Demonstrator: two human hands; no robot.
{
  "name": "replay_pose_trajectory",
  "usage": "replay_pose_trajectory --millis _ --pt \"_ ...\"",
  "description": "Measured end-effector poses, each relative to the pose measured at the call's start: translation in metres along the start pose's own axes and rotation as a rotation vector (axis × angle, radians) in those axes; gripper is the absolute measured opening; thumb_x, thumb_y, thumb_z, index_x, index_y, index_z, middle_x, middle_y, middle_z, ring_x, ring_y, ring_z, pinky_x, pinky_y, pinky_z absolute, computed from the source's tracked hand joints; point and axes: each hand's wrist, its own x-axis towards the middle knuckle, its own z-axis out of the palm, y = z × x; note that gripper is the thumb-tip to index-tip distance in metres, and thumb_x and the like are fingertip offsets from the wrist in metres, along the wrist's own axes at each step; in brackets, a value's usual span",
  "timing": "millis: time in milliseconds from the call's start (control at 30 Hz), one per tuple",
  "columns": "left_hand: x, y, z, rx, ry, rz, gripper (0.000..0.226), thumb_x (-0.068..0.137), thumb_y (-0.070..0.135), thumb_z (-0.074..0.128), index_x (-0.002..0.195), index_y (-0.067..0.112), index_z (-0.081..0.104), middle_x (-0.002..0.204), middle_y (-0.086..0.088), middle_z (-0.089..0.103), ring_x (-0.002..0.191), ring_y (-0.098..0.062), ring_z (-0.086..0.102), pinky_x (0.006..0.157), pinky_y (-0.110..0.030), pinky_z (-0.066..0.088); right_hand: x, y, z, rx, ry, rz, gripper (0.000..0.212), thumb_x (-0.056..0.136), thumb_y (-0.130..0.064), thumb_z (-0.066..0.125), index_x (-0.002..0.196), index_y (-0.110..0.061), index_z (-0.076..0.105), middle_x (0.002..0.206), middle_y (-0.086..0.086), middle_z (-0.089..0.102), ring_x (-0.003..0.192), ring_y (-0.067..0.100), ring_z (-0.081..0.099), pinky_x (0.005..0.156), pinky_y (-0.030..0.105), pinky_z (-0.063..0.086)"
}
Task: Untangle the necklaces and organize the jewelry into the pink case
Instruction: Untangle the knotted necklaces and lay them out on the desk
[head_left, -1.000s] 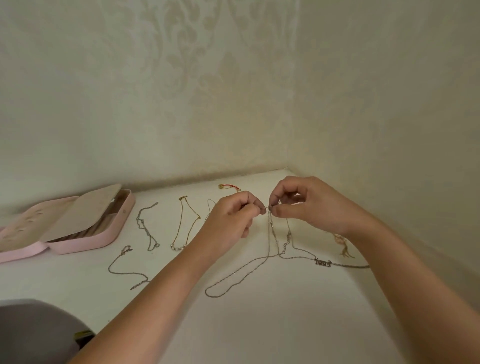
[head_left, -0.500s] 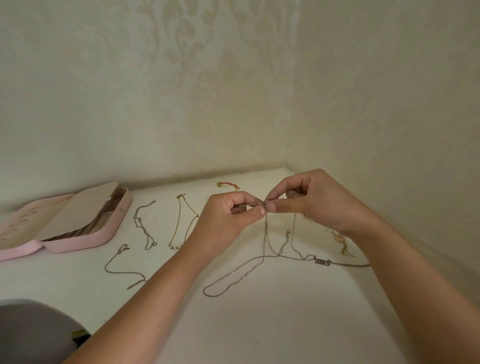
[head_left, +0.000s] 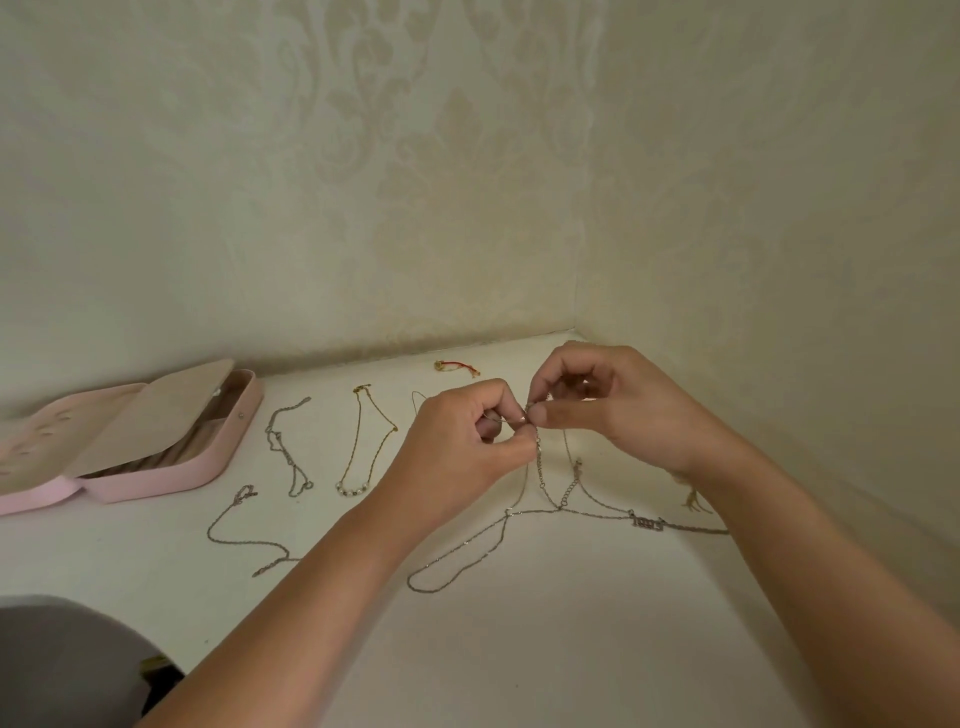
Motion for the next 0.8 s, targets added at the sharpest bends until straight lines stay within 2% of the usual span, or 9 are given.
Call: replay_pose_trajectory --millis 33,100,133,167,267,433,533,667,800 --pt "0.000 0.000 -0.001 -0.008 -0.012 -0.008 0.024 0.082 0.017 0.070 0.063 0.024 0.056 0.046 0.011 0.023 0.049 -0.009 0.023 0.050 -0.015 0.024 0.000 0.001 0.001 -0.009 0.002 -0.008 0.009 0.080 -0.007 0.074 0.077 -0.013 0.067 0.075 -0.004 0.056 0.069 0.010 0.044 0.068 0.020 0.037" --pt "0.001 0.000 -0.003 -0.017 -0.030 -0.019 0.020 0.082 0.018 0.070 0.066 0.022 0.060 0.047 0.011 0.022 0.048 -0.009 0.021 0.048 -0.015 0.023 0.001 0.001 0.002 0.006 0.013 -0.016 0.008 0.081 -0.007 0.072 0.079 -0.012 0.067 0.086 0.010 0.063 0.068 0.012 0.045 0.069 0.028 0.038" --pt "0.000 -0.001 -0.004 -0.014 -0.038 -0.019 0.017 0.083 0.018 0.070 0.068 0.020 0.063 0.047 0.011 0.021 0.047 -0.008 0.021 0.047 -0.015 0.022 0.001 0.000 0.003 0.028 0.023 -0.015 0.007 0.083 -0.007 0.071 0.081 -0.011 0.066 0.087 0.018 0.063 0.065 0.014 0.046 0.067 0.030 0.038" --pt "0.000 -0.001 -0.004 -0.010 -0.045 -0.017 0.015 0.083 0.019 0.070 0.069 0.019 0.064 0.046 0.011 0.021 0.046 -0.008 0.021 0.047 -0.015 0.022 0.001 0.000 0.003 0.054 0.033 -0.017 0.006 0.084 -0.005 0.069 0.082 -0.009 0.065 0.082 0.018 0.064 0.062 0.014 0.047 0.064 0.029 0.039" --pt "0.000 -0.001 -0.003 -0.017 -0.038 -0.012 0.014 0.083 0.021 0.070 0.070 0.021 0.065 0.046 0.010 0.022 0.045 -0.008 0.022 0.047 -0.014 0.023 0.002 -0.002 0.004 0.134 0.042 -0.024 0.011 0.086 0.003 0.063 0.080 -0.005 0.060 0.065 0.000 0.062 0.054 0.011 0.052 0.055 0.021 0.043" --pt "0.001 -0.001 -0.004 -0.019 -0.034 -0.029 0.013 0.083 0.019 0.068 0.071 0.020 0.064 0.045 0.011 0.023 0.045 -0.008 0.023 0.047 -0.013 0.024 0.003 -0.003 0.004 0.135 0.056 -0.007 0.013 0.087 0.004 0.063 0.078 -0.005 0.059 0.056 0.000 0.058 0.047 0.010 0.050 0.048 0.018 0.041" --pt "0.001 -0.001 -0.004 -0.014 -0.069 -0.035 0.013 0.083 0.018 0.067 0.071 0.020 0.063 0.047 0.011 0.025 0.048 -0.008 0.025 0.050 -0.018 0.026 0.001 -0.004 0.001 0.090 0.063 -0.014 0.009 0.086 0.001 0.065 0.081 -0.006 0.066 0.051 -0.002 0.053 0.045 0.007 0.045 0.047 0.015 0.038" --pt "0.000 0.002 -0.008 -0.046 -0.109 -0.049 0.014 0.085 0.015 0.064 0.071 0.018 0.062 0.048 0.012 0.026 0.048 -0.006 0.026 0.050 -0.018 0.026 -0.003 -0.010 -0.006 0.020 0.046 0.003 0.012 0.084 -0.006 0.070 0.087 -0.015 0.076 0.046 -0.003 0.049 0.042 0.006 0.037 0.042 0.014 0.030" --pt "0.004 -0.001 -0.014 -0.047 -0.081 -0.080 0.018 0.085 0.014 0.062 0.069 0.021 0.061 0.048 0.013 0.028 0.048 -0.006 0.027 0.054 -0.022 0.027 -0.005 -0.013 -0.007 -0.001 0.041 -0.005 0.014 0.080 -0.012 0.074 0.085 -0.025 0.079 0.045 0.004 0.047 0.044 0.014 0.035 0.043 0.019 0.029"
